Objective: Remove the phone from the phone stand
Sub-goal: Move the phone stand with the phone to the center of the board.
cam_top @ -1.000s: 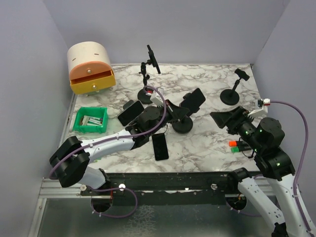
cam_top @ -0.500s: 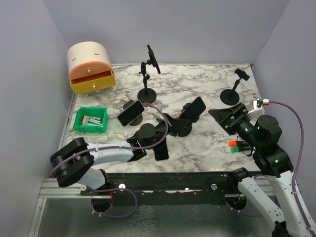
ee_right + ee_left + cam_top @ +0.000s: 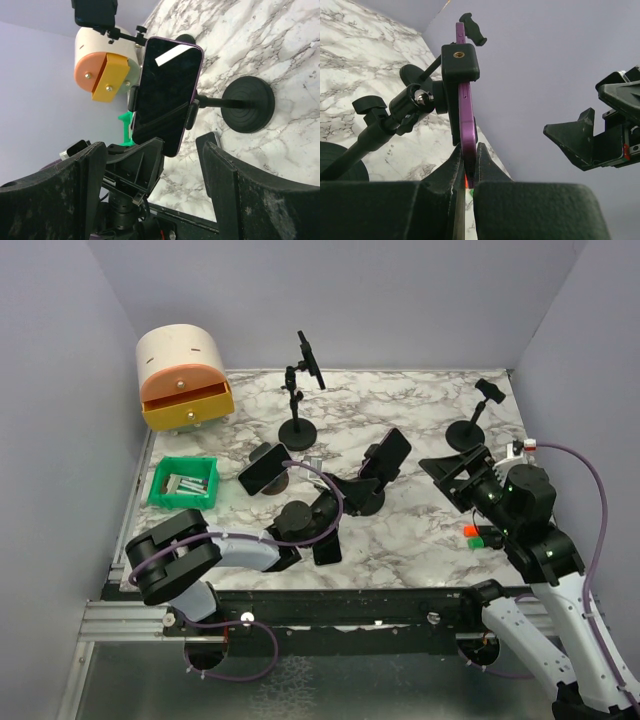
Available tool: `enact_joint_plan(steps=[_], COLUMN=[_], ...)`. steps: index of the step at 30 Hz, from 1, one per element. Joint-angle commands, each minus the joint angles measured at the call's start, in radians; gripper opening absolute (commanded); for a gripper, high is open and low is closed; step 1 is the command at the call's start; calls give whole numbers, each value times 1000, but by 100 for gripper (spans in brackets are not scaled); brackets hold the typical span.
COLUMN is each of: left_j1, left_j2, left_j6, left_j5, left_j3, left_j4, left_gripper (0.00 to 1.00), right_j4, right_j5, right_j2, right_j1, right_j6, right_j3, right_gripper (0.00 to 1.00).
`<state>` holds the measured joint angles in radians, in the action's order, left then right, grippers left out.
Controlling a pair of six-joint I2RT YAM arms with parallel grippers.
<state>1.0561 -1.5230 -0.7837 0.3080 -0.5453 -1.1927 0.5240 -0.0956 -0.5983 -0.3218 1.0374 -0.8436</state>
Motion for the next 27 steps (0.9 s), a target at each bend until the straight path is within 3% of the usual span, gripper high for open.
enact_joint_plan(steps=[1,22,27], left_j1=[5,1,1], left_j2=[-38,-334,-328], left_j6=[18,-35,-30], left_j5=[45,83,79], left_j3=[-21,11,21], left_j4=[-253,-566,-566], left_gripper=[0,0,14], right_j4=[15,-24,-17], right_j5=[46,59,67], right_j2=[-10,-77,-78], right_j1=[-8,-8,-8], right_j6=[-25,-133,-174], right_j3=[20,21,9], right_gripper=[82,82,83])
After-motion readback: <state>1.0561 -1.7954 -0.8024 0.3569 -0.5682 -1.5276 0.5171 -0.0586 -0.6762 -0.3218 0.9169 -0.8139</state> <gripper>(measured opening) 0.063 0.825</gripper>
